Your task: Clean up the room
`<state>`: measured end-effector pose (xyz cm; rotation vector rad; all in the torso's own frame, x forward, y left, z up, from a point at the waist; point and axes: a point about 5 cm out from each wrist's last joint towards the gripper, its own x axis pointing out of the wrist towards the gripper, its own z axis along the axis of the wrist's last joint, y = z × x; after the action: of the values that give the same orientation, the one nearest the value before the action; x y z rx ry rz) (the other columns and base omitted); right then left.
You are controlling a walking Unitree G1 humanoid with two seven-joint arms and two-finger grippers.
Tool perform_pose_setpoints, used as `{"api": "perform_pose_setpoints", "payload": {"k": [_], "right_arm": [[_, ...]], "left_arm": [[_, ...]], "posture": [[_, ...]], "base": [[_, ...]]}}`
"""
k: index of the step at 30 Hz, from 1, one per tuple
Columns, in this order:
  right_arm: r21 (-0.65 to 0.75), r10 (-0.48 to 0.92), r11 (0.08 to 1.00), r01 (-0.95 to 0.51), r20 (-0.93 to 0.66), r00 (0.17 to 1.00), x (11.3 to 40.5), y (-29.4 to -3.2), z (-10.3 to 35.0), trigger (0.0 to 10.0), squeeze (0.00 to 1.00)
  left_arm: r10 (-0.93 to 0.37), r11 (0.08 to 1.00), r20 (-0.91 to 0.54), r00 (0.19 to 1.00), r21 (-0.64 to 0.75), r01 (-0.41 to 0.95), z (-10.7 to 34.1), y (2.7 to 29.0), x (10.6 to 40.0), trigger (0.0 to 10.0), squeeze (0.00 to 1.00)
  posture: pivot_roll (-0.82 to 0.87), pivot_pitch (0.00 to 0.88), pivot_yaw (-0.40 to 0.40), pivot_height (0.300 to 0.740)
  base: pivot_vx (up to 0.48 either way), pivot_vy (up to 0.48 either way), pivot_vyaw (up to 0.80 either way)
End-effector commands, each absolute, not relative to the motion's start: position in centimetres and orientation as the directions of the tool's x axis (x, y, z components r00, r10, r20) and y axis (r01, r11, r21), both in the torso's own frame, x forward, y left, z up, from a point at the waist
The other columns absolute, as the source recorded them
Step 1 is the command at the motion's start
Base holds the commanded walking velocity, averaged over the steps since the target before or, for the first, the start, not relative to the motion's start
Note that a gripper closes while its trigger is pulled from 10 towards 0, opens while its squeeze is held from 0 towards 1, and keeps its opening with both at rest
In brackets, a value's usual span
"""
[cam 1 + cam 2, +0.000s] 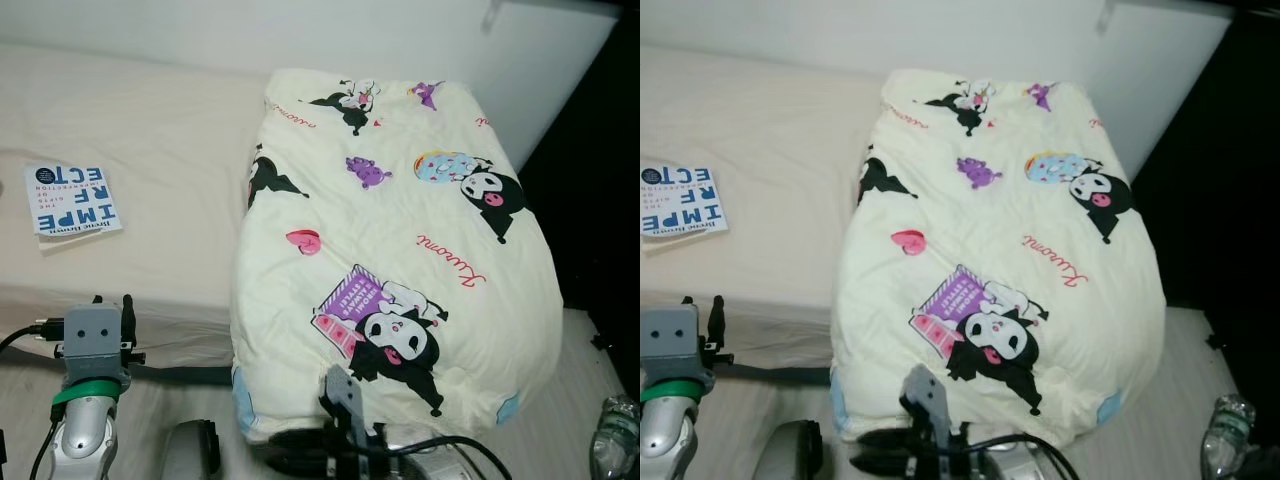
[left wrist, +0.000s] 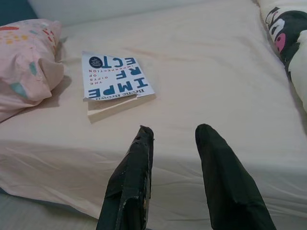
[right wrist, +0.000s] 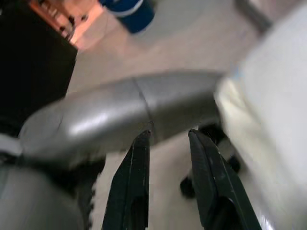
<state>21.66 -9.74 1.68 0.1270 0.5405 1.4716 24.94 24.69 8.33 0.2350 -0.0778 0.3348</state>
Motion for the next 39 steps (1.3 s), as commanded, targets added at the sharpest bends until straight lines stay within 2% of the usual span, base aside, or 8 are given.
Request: {"api": "perform_pose_setpoints", "payload": {"k": [1,11,16,18,20,23,27,39], "right_arm": [[0.451,0.968,0.08,-0.889,-0.249,-0.039,21.4,-10.7,2.4,10.0,0.0],[0.471,0.992,0.111,-0.875,-0.006,0.122,24.5,-12.7,6.9,10.0,0.0],[0.341,0.902,0.423,-0.839,-0.069,0.427,27.5,-11.8,6.5,10.0,0.0],[0.341,0.902,0.423,-0.839,-0.069,0.427,27.5,-11.8,6.5,10.0,0.0],[0.279,0.767,0.636,-0.719,-0.134,0.627,29.1,-11.4,5.9,10.0,0.0],[0.257,0.687,0.721,-0.643,-0.144,0.713,29.6,-11.4,5.8,10.0,0.0],[0.166,0.352,0.93,-0.328,-0.138,0.926,30.5,-13.1,5.2,10.0,0.0],[0.145,0.275,0.955,-0.257,-0.122,0.954,29.7,-12.9,4.3,10.0,0.0]], "left_arm": [[0.309,0.919,0.102,0.946,0.223,-0.324,8.0,24.5,24.8,10.0,0.0],[0.286,0.93,0.093,0.954,0.215,-0.299,7.7,23.7,25.1,10.0,0.0],[0.252,0.939,0.072,0.965,0.222,-0.262,7.4,22.7,25.7,10.0,0.0],[0.252,0.939,0.072,0.965,0.222,-0.262,7.4,22.7,25.7,10.0,0.0],[0.206,0.954,0.038,0.978,0.216,-0.209,7.0,21.3,26.5,10.0,0.0],[0.171,0.962,0.033,0.985,0.21,-0.174,7.1,20.3,27.0,10.0,0.0],[0.084,0.975,0.045,0.995,0.204,-0.092,7.7,16.9,28.8,10.0,0.0],[0.043,0.975,0.039,0.998,0.216,-0.051,7.7,15.1,29.6,10.0,0.0]], "posture": [[0.05,0.0,-0.025,0.575],[0.04,0.0,-0.027,0.575],[0.04,0.0,-0.027,0.575],[0.04,0.0,-0.027,0.575],[0.05,0.0,-0.031,0.575],[0.05,0.0,-0.031,0.575],[0.05,0.0,-0.021,0.575],[0.03,0.0,-0.004,0.615]], "base": [[0.0,0.0,0.0],[0.0,0.0,0.0],[0.0,0.0,0.0],[0.0,0.0,0.0],[0.0,0.0,0.0],[0.0,0.0,0.0],[0.0,0.0,0.0],[0.0,0.0,0.0]]}}
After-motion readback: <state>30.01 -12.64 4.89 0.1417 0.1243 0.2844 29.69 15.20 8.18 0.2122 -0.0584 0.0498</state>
